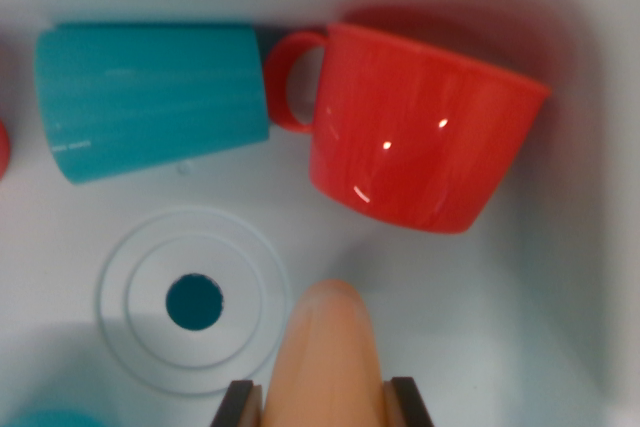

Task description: Pick detergent from the sink

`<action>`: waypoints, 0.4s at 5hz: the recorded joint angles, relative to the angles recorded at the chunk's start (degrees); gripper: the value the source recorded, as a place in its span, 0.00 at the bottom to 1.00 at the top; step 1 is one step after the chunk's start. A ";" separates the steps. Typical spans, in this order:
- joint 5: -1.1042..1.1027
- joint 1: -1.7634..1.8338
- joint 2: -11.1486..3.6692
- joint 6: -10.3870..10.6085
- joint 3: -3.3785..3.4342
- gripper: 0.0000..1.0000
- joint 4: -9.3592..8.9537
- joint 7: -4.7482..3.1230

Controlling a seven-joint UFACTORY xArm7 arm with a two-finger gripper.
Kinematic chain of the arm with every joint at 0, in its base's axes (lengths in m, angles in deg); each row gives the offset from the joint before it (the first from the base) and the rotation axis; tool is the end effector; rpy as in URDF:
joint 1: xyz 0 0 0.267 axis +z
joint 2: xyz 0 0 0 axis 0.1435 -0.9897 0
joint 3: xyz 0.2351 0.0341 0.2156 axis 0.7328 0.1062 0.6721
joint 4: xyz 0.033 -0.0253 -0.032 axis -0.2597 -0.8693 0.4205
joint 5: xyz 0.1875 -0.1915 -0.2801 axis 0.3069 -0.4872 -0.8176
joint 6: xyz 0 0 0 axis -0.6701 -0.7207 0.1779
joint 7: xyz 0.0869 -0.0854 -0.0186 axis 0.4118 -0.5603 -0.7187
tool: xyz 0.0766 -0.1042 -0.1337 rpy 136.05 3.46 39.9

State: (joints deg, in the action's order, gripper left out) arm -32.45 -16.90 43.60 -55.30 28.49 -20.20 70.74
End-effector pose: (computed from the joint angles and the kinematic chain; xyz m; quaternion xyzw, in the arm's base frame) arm 0.4395 -0.1268 0.0754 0.9991 -0.0247 -0.0266 0.0205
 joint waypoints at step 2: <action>0.00 0.02 0.38 -1.31 0.01 1.00 0.94 -0.04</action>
State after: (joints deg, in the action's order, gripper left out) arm -32.46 -16.88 43.98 -56.62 28.50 -19.26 70.70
